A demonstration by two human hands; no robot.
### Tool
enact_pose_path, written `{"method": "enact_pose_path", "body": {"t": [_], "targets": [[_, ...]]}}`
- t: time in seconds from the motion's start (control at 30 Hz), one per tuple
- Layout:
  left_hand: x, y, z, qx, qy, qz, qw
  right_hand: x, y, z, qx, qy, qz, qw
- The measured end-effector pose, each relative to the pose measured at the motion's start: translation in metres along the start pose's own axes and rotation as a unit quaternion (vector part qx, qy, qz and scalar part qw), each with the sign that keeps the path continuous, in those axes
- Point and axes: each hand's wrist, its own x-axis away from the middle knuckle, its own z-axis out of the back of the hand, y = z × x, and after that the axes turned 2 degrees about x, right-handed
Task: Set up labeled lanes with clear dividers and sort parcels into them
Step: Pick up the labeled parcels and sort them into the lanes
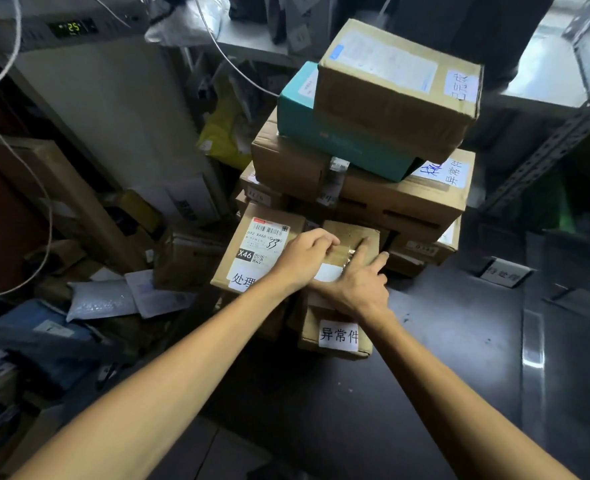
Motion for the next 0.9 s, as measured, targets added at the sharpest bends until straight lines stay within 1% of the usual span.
{"method": "enact_pose_path", "body": {"t": [0.07, 0.13, 0.2, 0.27, 0.33, 0.43, 0.5, 0.67, 0.9], "targets": [[0.002, -0.002, 0.0, -0.005, -0.007, -0.013, 1.0, 0.002, 0.005, 0.001, -0.012, 0.013, 0.002, 1.0], [0.002, -0.005, -0.001, -0.037, 0.0, -0.023, 0.999, 0.006, 0.012, 0.004, -0.019, 0.024, -0.004, 1.0], [0.003, -0.005, -0.003, -0.038, 0.012, -0.004, 0.999, 0.011, 0.02, 0.008, -0.018, 0.031, -0.01, 0.999], [0.003, -0.002, -0.008, -0.024, 0.003, 0.039, 0.999, 0.017, 0.03, 0.014, -0.025, 0.03, -0.013, 0.999], [0.004, 0.004, -0.016, -0.023, -0.031, 0.079, 0.996, 0.023, 0.039, 0.021, -0.047, 0.027, -0.013, 0.998], [0.009, 0.014, -0.036, -0.037, -0.09, 0.121, 0.988, 0.037, 0.054, 0.038, -0.093, 0.044, -0.031, 0.994], [0.013, 0.02, -0.052, -0.043, -0.108, 0.136, 0.984, 0.045, 0.064, 0.05, -0.106, 0.052, -0.031, 0.993], [0.024, 0.042, -0.09, -0.013, -0.146, 0.152, 0.977, 0.066, 0.1, 0.083, -0.117, 0.088, -0.029, 0.989], [0.057, 0.066, -0.142, 0.031, -0.221, 0.147, 0.964, 0.104, 0.16, 0.119, -0.144, 0.131, -0.056, 0.979]]}}
